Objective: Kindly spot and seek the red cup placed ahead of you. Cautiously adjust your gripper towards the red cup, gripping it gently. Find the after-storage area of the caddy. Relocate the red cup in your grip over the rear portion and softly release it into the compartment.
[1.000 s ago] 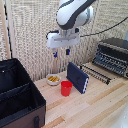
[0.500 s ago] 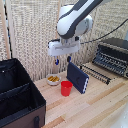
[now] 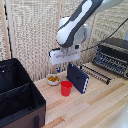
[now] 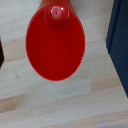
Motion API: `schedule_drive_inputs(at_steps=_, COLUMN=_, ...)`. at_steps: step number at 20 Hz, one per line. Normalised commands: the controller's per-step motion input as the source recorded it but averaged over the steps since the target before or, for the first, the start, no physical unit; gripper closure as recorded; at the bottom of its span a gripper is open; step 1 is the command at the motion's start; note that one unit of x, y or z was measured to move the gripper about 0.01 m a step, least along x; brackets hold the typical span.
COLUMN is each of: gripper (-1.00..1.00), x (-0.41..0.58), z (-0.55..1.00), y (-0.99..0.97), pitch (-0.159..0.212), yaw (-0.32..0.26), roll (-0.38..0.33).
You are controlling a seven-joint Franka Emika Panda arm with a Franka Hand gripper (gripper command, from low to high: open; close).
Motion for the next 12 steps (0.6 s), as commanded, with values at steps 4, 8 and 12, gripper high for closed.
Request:
schedule_drive_inputs(at_steps=4, gripper=-1.00, x=-0.347, z=-0.22, y=-0.23, pitch=0.050, yaw=0.000, roll=0.000)
schedule_drive_inputs(at_steps=8, gripper=-1.00, x=-0.346, z=-0.22, y=-0.19, pitch=0.037, yaw=0.000, roll=0.000)
schedule_drive_inputs(at_steps=12, gripper=-1.00, x=-0.211, z=-0.28, y=-0.18, pitch=0.012, yaw=0.002, roll=0.000)
